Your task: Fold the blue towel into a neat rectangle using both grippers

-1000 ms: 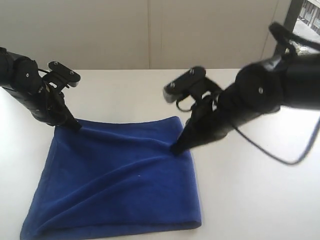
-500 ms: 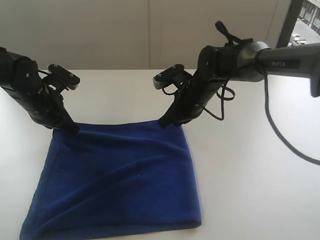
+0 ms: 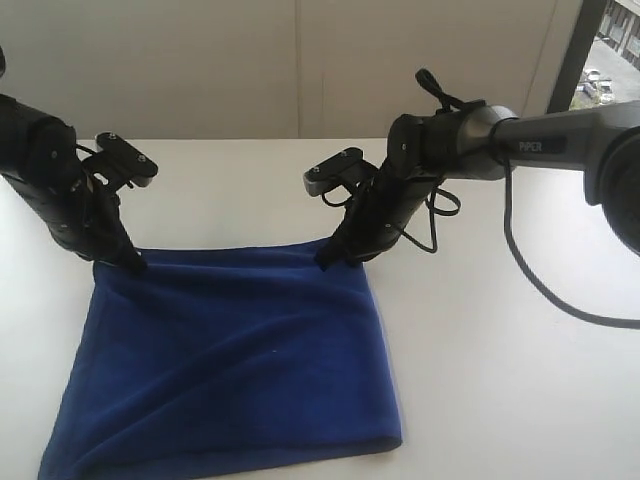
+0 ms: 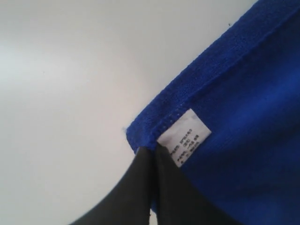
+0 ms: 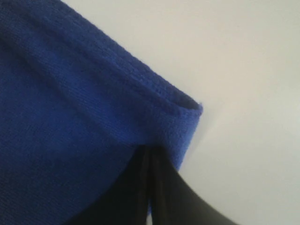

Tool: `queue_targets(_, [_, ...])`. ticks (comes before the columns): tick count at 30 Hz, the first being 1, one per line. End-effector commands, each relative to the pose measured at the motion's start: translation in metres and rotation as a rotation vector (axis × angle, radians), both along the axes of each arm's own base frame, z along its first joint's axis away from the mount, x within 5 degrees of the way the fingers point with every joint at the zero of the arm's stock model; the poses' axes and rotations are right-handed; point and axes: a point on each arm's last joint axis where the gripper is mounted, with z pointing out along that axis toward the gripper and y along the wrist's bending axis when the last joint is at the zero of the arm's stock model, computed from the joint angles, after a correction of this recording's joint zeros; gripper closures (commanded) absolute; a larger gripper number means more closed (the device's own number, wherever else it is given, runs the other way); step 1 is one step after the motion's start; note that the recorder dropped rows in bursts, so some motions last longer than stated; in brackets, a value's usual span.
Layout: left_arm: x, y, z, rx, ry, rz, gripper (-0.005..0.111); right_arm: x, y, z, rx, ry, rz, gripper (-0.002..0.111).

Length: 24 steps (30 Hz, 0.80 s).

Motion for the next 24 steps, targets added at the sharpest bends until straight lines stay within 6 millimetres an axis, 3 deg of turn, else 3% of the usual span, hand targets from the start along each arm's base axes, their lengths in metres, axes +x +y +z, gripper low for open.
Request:
queue_targets(1, [0.003, 0.004, -0.012, 0.038, 0.027, -0.004, 0.107, 0.001, -0.002, 0.0, -0.004, -0.006, 0.002, 0.108])
queue_targets(7, [0.007, 0.003, -0.034, 0.057, 0.058, -0.001, 0.107, 0.001, -0.003, 0.0, -0.006, -0.002, 0.004, 0.108])
queue_targets(24, [0.01, 0.006, -0.03, 0.087, 0.019, 0.01, 0.107, 0.001, -0.004, 0.0, -0.023, -0.005, 0.017, 0.108])
